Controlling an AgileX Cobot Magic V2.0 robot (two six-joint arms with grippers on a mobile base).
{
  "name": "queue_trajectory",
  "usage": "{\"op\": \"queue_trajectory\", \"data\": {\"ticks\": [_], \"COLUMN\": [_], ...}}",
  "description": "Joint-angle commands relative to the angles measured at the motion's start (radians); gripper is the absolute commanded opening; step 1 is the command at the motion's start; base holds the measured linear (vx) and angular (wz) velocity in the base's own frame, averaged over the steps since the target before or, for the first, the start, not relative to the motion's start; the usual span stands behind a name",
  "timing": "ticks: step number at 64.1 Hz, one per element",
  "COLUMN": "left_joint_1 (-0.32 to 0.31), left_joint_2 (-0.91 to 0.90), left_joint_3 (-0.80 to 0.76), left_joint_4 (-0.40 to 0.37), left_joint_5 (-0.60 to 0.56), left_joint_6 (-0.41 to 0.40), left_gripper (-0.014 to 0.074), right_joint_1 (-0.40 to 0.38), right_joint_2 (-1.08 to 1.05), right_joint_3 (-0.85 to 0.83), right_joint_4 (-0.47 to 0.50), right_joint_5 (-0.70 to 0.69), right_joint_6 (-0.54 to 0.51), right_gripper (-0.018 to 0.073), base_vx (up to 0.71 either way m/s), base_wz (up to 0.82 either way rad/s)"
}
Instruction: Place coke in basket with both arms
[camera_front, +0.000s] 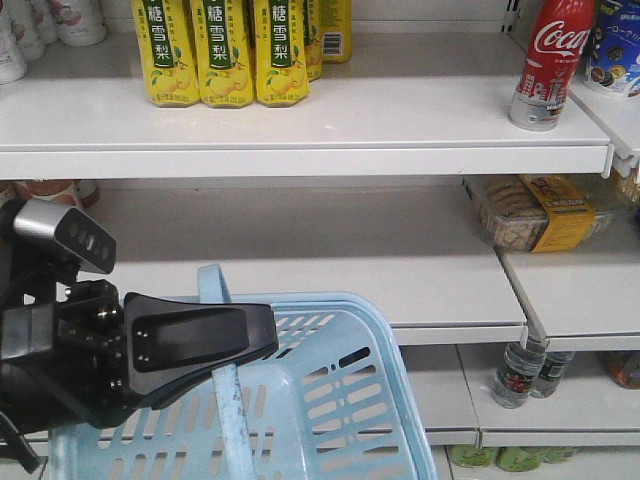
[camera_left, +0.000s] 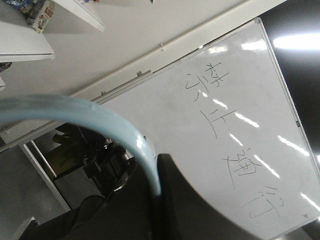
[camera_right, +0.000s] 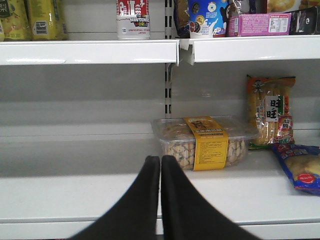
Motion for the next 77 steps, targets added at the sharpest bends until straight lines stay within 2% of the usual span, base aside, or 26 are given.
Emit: {"op": "queue_trajectory", "data": {"ticks": [1, 77], "left_joint_1": [-0.007, -0.007], "left_joint_2": [-0.022, -0.022], "left_joint_3": [-0.033, -0.033], "left_joint_4": [-0.082, -0.082], "left_joint_5": [-0.162, -0.162], "left_joint_6": [-0.002, -0.002], "left_gripper": [-0.0006, -0.0006], "right_joint_1": [-0.005, -0.005], "right_joint_2": [0.002, 0.002], "right_joint_3": [0.008, 0.008], "right_joint_4": [-0.012, -0.012], "right_joint_5": [-0.070, -0.070], "right_joint_6": [-0.003, -0.003], "right_gripper": [-0.0005, -0.0005], "base_vx": [0.02, 0.02], "base_wz": [0.01, 0.00]}}
